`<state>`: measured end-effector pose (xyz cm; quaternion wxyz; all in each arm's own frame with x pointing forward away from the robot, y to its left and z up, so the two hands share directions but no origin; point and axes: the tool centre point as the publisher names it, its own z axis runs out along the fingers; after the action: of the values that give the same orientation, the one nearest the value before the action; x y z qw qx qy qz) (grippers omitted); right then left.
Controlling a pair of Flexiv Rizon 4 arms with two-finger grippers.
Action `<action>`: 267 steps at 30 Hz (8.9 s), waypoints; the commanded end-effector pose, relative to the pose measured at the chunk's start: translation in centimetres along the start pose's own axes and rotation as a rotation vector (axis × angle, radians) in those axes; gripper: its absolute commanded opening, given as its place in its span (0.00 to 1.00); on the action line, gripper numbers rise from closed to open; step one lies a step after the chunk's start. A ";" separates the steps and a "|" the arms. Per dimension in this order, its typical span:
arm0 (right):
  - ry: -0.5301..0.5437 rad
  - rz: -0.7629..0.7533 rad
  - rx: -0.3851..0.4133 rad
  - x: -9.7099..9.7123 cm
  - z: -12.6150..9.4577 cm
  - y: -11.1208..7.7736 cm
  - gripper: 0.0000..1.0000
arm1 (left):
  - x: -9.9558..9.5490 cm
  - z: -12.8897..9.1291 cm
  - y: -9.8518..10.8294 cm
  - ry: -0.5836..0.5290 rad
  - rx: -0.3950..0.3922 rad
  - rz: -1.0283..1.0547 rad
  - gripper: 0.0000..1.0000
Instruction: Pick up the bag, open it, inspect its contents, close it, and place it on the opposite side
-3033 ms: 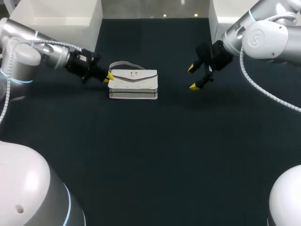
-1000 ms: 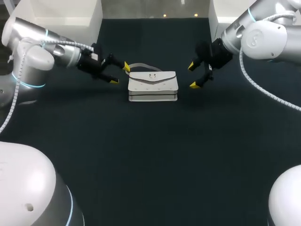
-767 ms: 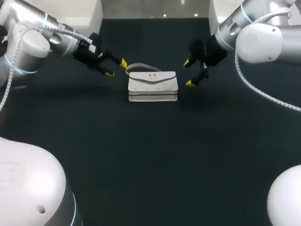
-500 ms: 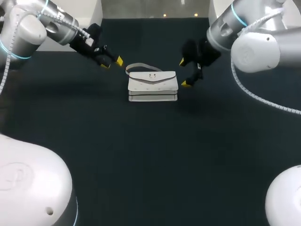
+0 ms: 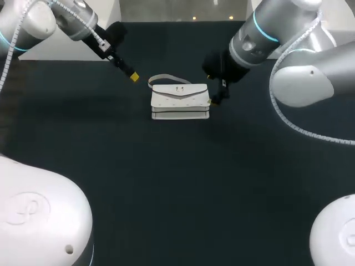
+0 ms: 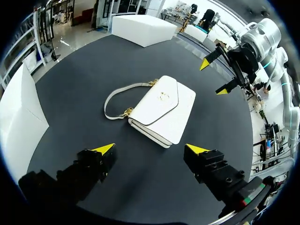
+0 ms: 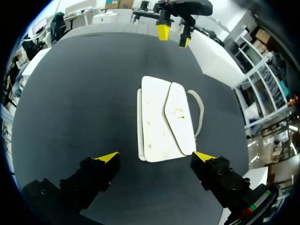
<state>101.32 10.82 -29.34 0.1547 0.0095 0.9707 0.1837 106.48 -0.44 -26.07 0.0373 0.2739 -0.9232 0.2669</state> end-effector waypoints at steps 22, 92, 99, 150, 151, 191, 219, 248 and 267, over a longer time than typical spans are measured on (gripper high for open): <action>-0.323 -0.054 0.095 1.6 0.0 2.9 1.00 | 0.5 -1.4 -1.7 -0.068 0.029 0.240 1.00; -0.545 -0.237 0.176 0.1 8.5 0.0 0.09 | 3.4 2.3 -3.7 -0.103 0.184 1.017 1.00; -0.555 -0.222 0.176 0.2 8.5 0.0 0.00 | 3.7 2.7 -3.6 -0.096 0.189 1.033 1.00; -0.613 -0.132 0.203 1.6 8.4 0.8 0.00 | 4.7 11.4 -3.9 -0.051 0.231 1.206 0.49; -0.613 -0.132 0.203 1.6 8.4 0.8 0.00 | 4.6 11.5 -3.9 -0.049 0.230 1.204 0.48; -0.613 -0.132 0.203 1.6 8.4 0.8 0.00 | 0.3 10.2 -8.9 0.068 0.205 0.997 0.00; -0.613 -0.132 0.203 1.6 8.4 0.8 0.00 | 3.2 10.5 -5.7 -0.224 0.268 1.145 0.52; -0.613 -0.132 0.203 1.6 8.4 0.8 0.00 | 2.7 13.6 -5.5 -0.224 0.249 1.185 0.38; -0.613 -0.132 0.203 1.6 8.4 0.8 0.00 | 1.3 14.7 -6.9 -0.261 0.215 1.157 0.00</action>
<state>102.57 14.73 -36.47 0.4227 0.0176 0.9042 0.0585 109.36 -13.08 -34.86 -0.2600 -0.2429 -0.8837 0.3041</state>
